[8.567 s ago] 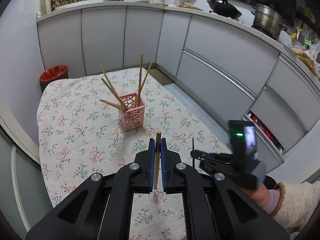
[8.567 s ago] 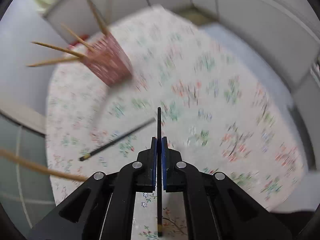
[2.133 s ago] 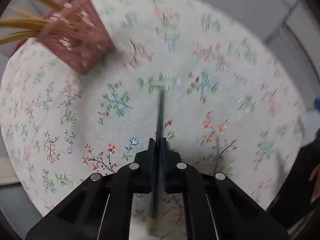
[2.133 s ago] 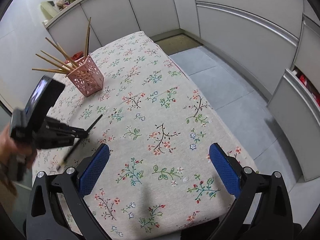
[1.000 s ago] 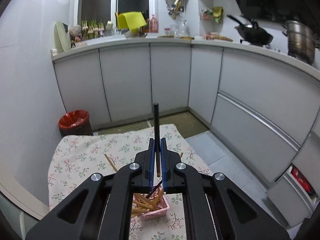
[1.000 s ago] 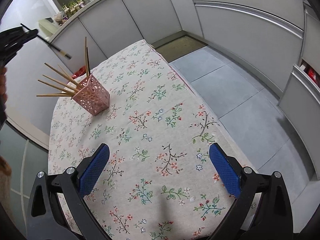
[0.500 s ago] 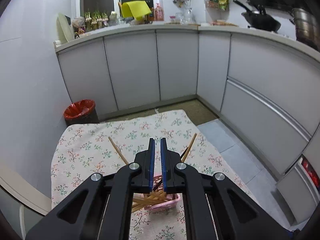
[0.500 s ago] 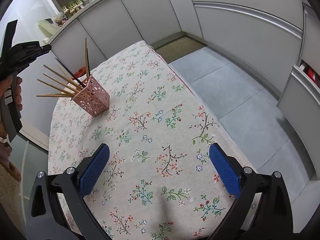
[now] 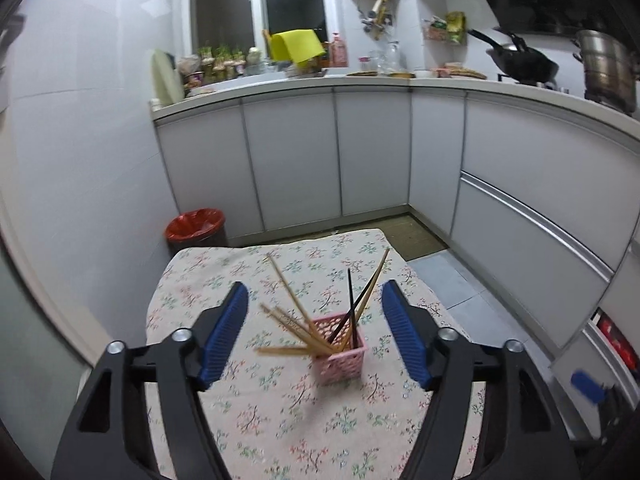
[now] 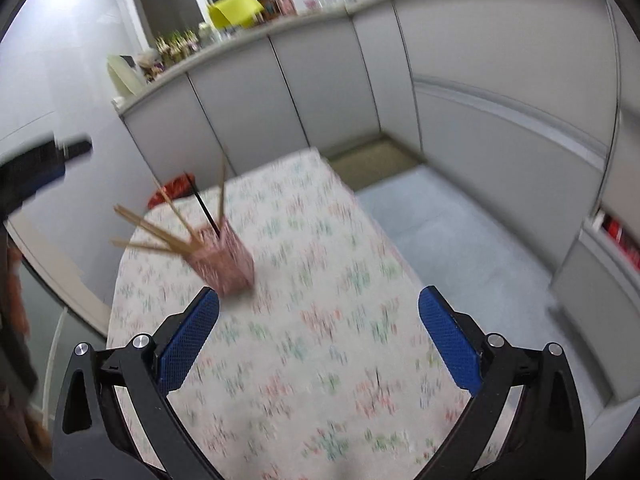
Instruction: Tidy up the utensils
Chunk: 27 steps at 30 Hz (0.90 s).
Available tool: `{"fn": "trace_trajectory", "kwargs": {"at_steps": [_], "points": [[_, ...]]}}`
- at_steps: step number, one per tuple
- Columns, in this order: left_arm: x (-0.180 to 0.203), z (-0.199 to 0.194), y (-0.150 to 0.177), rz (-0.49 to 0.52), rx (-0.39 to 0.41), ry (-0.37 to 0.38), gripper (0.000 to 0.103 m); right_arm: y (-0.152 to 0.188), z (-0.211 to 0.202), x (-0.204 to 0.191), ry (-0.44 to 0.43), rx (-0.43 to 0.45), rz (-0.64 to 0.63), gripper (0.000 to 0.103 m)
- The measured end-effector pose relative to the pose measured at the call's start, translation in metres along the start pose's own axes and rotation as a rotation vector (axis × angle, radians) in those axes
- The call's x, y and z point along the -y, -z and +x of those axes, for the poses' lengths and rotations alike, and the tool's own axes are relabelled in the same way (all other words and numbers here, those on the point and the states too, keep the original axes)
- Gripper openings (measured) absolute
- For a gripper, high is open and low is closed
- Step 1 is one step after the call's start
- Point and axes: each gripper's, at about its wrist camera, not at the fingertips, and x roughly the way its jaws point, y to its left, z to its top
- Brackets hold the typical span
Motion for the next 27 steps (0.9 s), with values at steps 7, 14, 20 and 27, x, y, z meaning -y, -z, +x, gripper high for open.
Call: {"fn": "trace_trajectory", "kwargs": {"at_steps": [7, 14, 20, 27], "points": [[-0.017, -0.036, 0.018, -0.075, 0.038, -0.067, 0.091, -0.028, -0.016, -0.035, 0.092, 0.048, -0.082, 0.096], [-0.023, -0.068, 0.04, -0.107, 0.059, -0.106, 0.095, -0.033, -0.049, -0.042, 0.104, 0.139, -0.057, 0.096], [-0.031, -0.098, 0.052, -0.196, 0.064, -0.117, 0.096, -0.029, -0.077, -0.042, 0.108, 0.164, -0.043, 0.096], [-0.031, -0.135, 0.062, -0.264, 0.083, -0.141, 0.096, -0.022, -0.096, -0.048, 0.148, 0.165, -0.058, 0.096]]}}
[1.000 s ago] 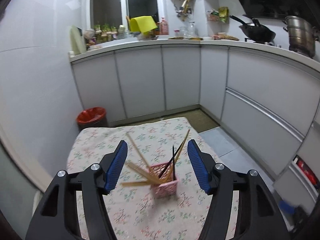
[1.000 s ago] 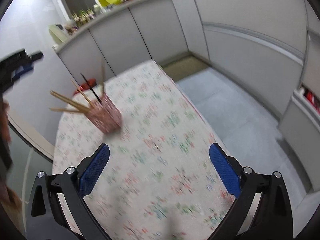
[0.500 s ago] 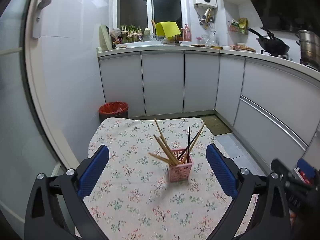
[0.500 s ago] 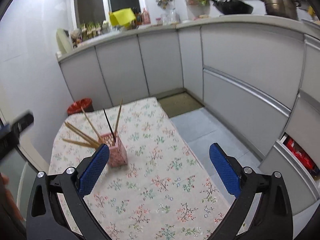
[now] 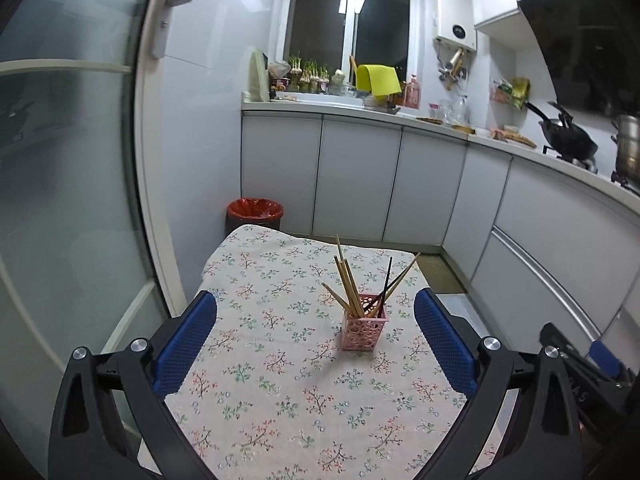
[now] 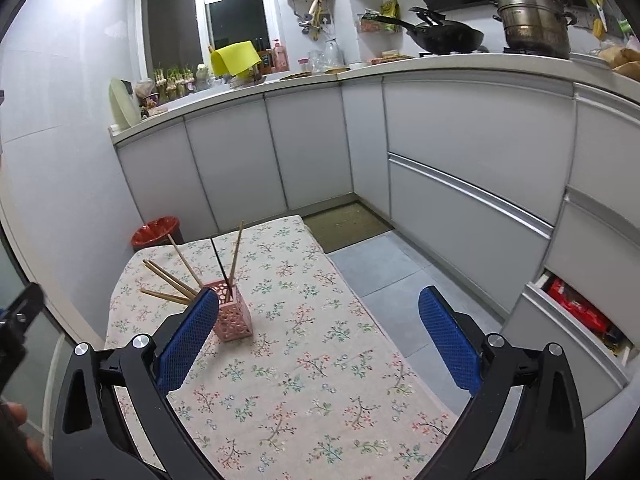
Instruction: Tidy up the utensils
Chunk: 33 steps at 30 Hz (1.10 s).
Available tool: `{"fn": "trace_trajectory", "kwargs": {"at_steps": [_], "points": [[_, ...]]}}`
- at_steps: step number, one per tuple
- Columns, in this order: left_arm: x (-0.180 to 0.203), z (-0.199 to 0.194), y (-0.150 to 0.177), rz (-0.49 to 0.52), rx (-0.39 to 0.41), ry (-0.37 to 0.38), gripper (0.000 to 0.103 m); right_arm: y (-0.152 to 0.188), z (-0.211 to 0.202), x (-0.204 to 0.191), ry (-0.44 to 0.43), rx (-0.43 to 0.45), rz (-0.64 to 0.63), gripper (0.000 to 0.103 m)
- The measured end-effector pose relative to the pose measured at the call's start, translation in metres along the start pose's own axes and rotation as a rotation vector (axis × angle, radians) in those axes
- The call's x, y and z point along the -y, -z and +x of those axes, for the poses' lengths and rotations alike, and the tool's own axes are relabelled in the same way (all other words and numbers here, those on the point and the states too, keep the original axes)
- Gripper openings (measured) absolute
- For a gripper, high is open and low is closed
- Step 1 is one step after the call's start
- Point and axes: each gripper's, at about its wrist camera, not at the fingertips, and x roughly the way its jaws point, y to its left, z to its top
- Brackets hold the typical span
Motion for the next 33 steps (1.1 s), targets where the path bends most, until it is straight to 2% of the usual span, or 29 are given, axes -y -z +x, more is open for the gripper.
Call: {"fn": "trace_trajectory", "kwargs": {"at_steps": [7, 11, 28, 33], "points": [[-0.005, -0.024, 0.012, -0.046, 0.013, -0.057, 0.096, 0.01, -0.016, -0.006, -0.001, -0.02, -0.025, 0.096], [-0.007, -0.029, 0.017, -0.038, 0.01, -0.097, 0.096, 0.017, -0.023, -0.011, 0.018, -0.01, -0.058, 0.096], [0.003, -0.04, 0.027, 0.007, 0.019, -0.099, 0.096, 0.027, -0.038, -0.012, 0.054, 0.005, -0.093, 0.096], [0.013, -0.044, 0.031, 0.046, 0.03, -0.126, 0.096, 0.029, -0.041, -0.014, 0.051, 0.007, -0.102, 0.096]]}}
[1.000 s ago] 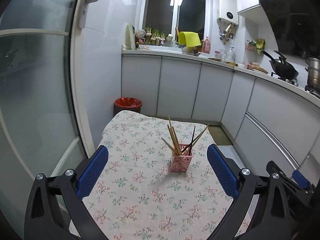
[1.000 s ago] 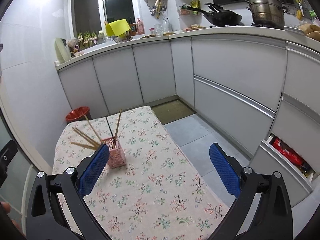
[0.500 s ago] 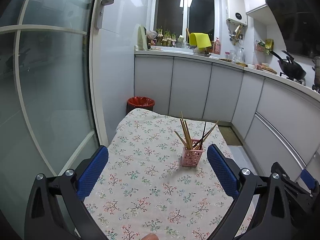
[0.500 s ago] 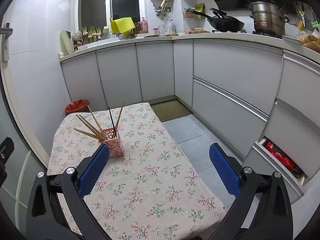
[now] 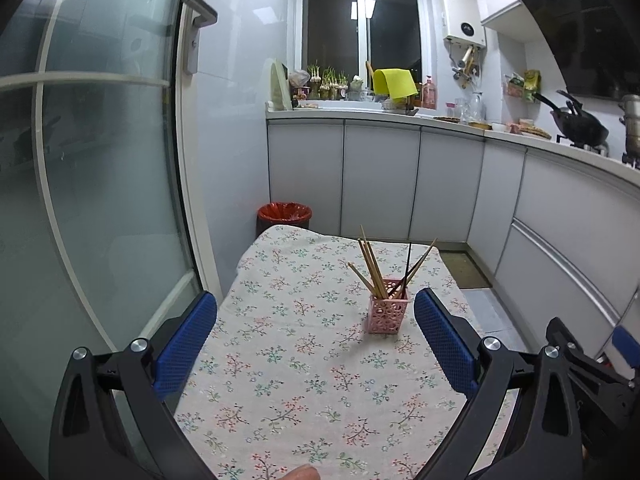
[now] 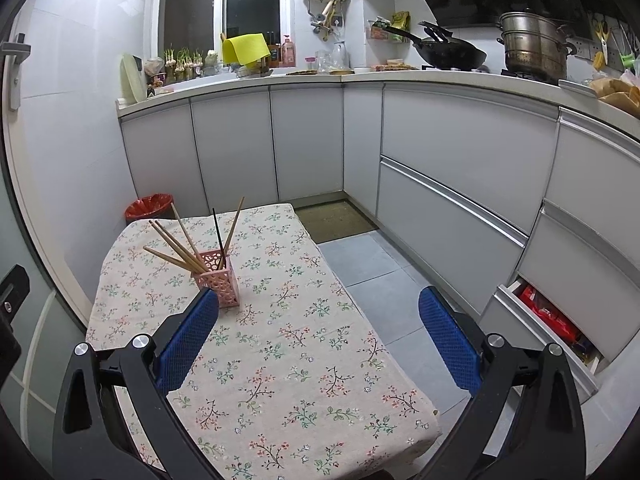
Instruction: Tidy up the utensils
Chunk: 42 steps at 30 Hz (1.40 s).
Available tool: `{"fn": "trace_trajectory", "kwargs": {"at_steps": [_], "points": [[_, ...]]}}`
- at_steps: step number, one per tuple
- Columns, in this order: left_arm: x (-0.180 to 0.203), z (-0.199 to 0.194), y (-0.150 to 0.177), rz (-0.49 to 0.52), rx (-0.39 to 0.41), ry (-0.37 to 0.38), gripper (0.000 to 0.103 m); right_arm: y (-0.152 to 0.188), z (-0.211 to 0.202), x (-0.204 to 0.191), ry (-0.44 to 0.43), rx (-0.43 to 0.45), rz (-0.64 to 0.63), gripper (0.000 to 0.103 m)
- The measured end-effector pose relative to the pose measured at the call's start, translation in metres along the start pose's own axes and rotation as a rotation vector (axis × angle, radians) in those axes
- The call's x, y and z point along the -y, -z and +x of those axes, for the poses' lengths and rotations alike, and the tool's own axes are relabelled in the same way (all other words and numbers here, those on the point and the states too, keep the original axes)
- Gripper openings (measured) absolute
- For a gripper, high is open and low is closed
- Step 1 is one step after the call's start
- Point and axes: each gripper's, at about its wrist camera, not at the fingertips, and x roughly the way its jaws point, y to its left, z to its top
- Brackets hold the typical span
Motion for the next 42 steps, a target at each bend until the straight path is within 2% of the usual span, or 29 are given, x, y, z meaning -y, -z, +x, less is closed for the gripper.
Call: {"fn": "trace_trajectory", "kwargs": {"at_steps": [13, 17, 25, 29, 42], "points": [[0.008, 0.0, -0.001, 0.023, -0.017, -0.01, 0.096, -0.005, -0.017, 0.006, -0.01, 0.047, 0.027, 0.096], [0.006, 0.0, -0.002, 0.004, -0.016, -0.014, 0.096, -0.006, -0.02, 0.009, -0.009, 0.057, 0.031, 0.096], [0.012, -0.008, -0.004, 0.019, 0.019, -0.017, 0.096, -0.008, -0.023, 0.012, -0.012, 0.066, 0.041, 0.096], [0.013, -0.006, -0.005, 0.01, 0.001, 0.004, 0.096, -0.009, -0.026, 0.014, -0.012, 0.07, 0.047, 0.096], [0.017, -0.01, -0.007, 0.019, 0.006, 0.004, 0.096, -0.012, -0.031, 0.016, -0.015, 0.077, 0.04, 0.096]]}}
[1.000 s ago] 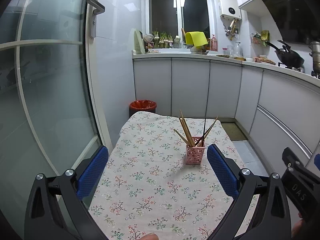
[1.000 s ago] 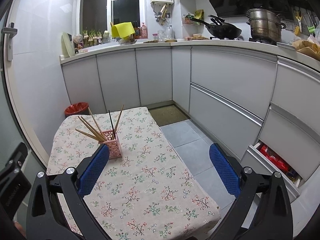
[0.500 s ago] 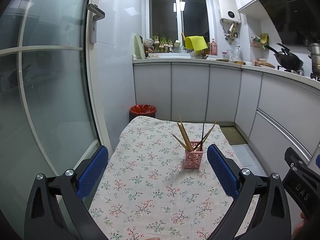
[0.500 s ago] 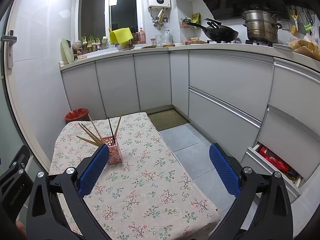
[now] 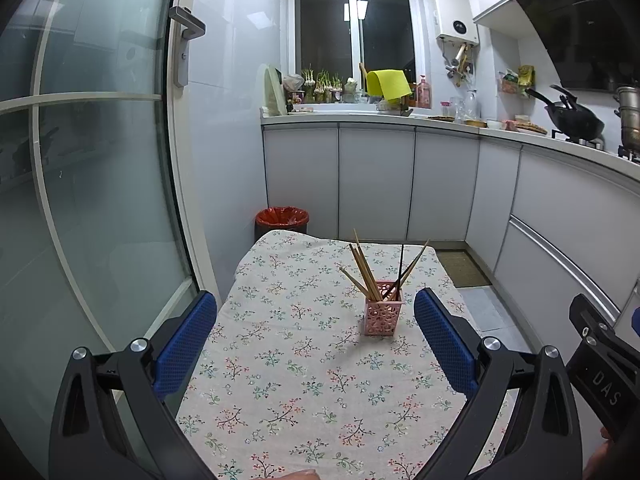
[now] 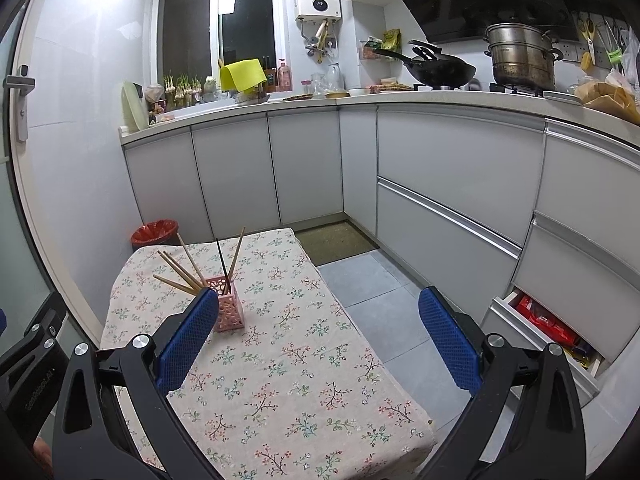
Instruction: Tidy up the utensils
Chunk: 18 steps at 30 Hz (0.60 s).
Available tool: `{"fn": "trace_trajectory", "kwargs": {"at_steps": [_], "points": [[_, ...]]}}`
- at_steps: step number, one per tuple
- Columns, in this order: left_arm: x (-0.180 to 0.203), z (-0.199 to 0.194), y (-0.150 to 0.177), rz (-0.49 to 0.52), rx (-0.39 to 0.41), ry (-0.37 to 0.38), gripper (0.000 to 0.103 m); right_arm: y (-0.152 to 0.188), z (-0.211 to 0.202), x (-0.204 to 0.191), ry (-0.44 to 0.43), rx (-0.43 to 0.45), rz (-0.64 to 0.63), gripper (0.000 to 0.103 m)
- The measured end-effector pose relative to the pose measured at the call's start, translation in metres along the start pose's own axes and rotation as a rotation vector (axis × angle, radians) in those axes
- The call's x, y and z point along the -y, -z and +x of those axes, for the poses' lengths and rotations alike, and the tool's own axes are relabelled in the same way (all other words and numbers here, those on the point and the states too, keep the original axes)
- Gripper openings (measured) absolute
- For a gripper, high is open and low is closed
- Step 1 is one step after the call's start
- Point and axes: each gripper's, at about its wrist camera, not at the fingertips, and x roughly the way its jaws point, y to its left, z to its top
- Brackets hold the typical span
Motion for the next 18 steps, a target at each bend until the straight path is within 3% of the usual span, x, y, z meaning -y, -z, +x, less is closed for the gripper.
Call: {"fn": "trace_trajectory", "kwargs": {"at_steps": [18], "points": [[-0.0044, 0.0002, -0.0025, -0.013, 0.0, -0.003, 0.096, -0.0001, 0.0004, 0.0013, -0.007, -0.01, 0.005, 0.096]]}}
